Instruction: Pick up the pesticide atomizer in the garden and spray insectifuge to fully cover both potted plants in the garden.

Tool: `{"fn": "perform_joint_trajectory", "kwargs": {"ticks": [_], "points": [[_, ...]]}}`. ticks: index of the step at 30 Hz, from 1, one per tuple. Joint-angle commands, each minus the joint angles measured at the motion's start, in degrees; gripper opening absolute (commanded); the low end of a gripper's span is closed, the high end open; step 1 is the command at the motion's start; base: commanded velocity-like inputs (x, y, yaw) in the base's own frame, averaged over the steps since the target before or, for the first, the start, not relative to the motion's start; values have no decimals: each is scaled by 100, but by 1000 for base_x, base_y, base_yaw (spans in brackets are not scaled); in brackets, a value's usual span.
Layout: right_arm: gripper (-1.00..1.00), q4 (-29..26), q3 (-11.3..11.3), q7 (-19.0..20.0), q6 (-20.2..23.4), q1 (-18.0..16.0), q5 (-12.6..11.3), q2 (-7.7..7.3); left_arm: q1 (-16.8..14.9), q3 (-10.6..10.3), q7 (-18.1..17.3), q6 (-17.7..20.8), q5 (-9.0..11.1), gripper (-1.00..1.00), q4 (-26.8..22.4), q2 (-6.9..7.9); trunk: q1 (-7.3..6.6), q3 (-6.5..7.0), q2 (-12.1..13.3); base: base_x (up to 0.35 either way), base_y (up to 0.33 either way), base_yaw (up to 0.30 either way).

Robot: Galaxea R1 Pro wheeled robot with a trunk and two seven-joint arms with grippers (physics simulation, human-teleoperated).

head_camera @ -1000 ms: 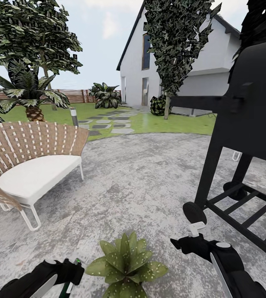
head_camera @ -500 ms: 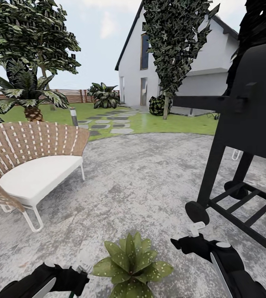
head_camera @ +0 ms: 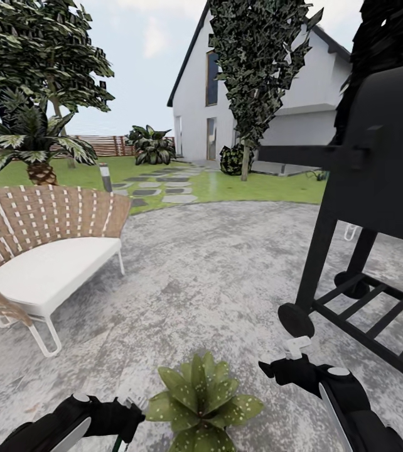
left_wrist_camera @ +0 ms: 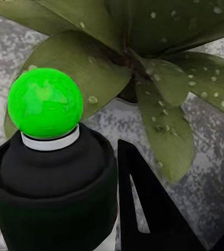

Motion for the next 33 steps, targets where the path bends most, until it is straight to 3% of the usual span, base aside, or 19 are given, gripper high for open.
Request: {"fn": "perform_joint_trajectory", "kwargs": {"ticks": [1, 9, 14, 15, 21, 22, 25, 26, 31, 32, 33], "points": [[100, 0, -2, 0, 17, 0, 0, 0, 0, 0, 2, 0, -4, -100, 0, 0, 0, 0, 0, 0, 309, -294], [100, 0, -9, -9, 14, 0, 0, 0, 0, 0, 2, 12, -2, -100, 9, -2, 0, 0, 0, -77, 301, -290], [100, 0, -53, -9, -81, 0, -3, 0, 0, 0, 2, 14, -1, -100, 11, -8, 0, 0, 0, -213, 265, -46], [100, -3, -200, -12, -60, 0, -8, 0, 0, 0, 8, 15, 18, -100, 29, -68, 0, 5, 0, -211, 265, -236], [100, -7, -219, -15, -16, -34, -6, 0, 0, -2, -24, -11, -16, -100, 311, -123, 0, 34, 0, -34, 317, -257], [100, -7, -220, -15, -17, -35, -8, 0, 0, -6, -27, -12, -73, -100, 314, -163, 0, 38, 0, 95, 334, -263], [100, -8, -220, -10, -17, -35, -9, -2, -36, 17, -126, 8, -693, -100, 333, -466, 0, 51, 0, 153, 317, -264], [100, -8, -226, -9, -21, -35, -9, -7, -57, 32, -327, -19, -922, -100, 541, -580, 0, 53, 0, 223, 270, -277], [100, -9, -229, -9, -17, -35, -9, -9, -62, 38, -376, -29, -967, -100, 594, -597, 0, 64, 0, 208, 280, -281], [100, -9, -439, -3, -48, -35, -9, -43, -60, 44, -376, -29, -968, -100, 597, -604, 0, 64, 0, 130, 317, -288], [100, -9, -481, -1, -50, -35, -9, -49, -61, 44, -376, -29, -968, -100, 596, -620, 0, 64, 0, 125, 318, -288]]}}
